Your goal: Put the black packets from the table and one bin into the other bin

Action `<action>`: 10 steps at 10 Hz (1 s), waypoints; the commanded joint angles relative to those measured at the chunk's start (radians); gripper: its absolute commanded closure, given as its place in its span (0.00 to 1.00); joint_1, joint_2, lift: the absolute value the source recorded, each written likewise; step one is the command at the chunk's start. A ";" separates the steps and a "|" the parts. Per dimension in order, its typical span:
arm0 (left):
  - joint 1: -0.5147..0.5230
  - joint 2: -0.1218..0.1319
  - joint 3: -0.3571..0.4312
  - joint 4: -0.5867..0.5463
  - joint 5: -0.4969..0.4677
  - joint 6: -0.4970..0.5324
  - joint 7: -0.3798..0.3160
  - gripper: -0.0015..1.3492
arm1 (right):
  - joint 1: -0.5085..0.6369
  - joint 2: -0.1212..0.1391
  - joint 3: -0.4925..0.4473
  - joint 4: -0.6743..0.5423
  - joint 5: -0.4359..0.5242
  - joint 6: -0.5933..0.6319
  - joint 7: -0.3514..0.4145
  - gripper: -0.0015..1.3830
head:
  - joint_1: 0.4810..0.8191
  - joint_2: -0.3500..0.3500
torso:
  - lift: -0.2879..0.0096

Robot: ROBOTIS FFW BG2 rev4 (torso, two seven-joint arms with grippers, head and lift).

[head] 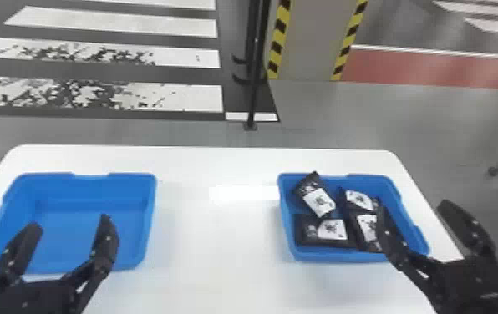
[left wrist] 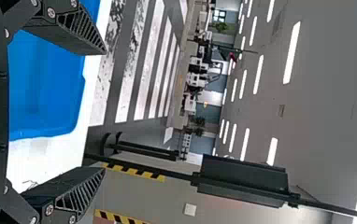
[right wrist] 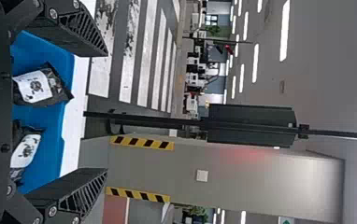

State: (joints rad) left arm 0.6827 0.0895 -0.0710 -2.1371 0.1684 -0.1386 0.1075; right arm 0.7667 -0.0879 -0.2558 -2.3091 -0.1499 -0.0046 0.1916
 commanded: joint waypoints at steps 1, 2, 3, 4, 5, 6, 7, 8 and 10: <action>0.027 -0.002 0.015 -0.024 -0.061 0.011 0.000 0.12 | 0.021 0.000 -0.001 -0.026 0.008 0.054 -0.001 0.11 | 0.63 0.32 | 0.60; 0.022 -0.001 0.013 -0.026 -0.105 0.004 0.000 0.11 | 0.016 -0.006 0.007 -0.024 0.012 0.063 0.000 0.11 | 0.63 0.33 | 0.60; 0.019 0.007 0.001 -0.026 -0.105 -0.004 0.000 0.11 | 0.006 -0.019 0.032 -0.016 0.008 0.068 -0.001 0.11 | 0.63 0.33 | 0.60; 0.017 0.010 -0.007 -0.026 -0.111 -0.011 0.000 0.12 | 0.004 -0.021 0.036 -0.016 0.010 0.068 -0.001 0.11 | 0.63 0.34 | 0.60; 0.017 0.010 -0.007 -0.026 -0.111 -0.018 0.000 0.12 | 0.001 -0.021 0.036 -0.012 0.008 0.068 0.000 0.11 | 0.63 0.35 | 0.60; 0.019 0.010 -0.005 -0.026 -0.111 -0.021 0.000 0.11 | -0.001 -0.023 0.040 -0.012 0.008 0.073 0.000 0.11 | 0.63 0.35 | 0.60; 0.019 0.010 -0.005 -0.026 -0.111 -0.028 0.000 0.12 | -0.006 -0.027 0.046 -0.009 0.008 0.076 0.000 0.11 | 0.63 0.35 | 0.60; 0.017 0.010 -0.007 -0.026 -0.111 -0.033 0.000 0.12 | -0.008 -0.029 0.054 -0.009 0.008 0.076 0.000 0.11 | 0.63 0.35 | 0.60; 0.019 0.010 -0.005 -0.026 -0.109 -0.038 0.000 0.12 | -0.011 -0.029 0.054 -0.007 0.008 0.076 0.002 0.11 | 0.63 0.36 | 0.60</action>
State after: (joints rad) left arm 0.7004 0.0997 -0.0767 -2.1635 0.0587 -0.1756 0.1073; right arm 0.7569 -0.1173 -0.2031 -2.3165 -0.1417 0.0712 0.1931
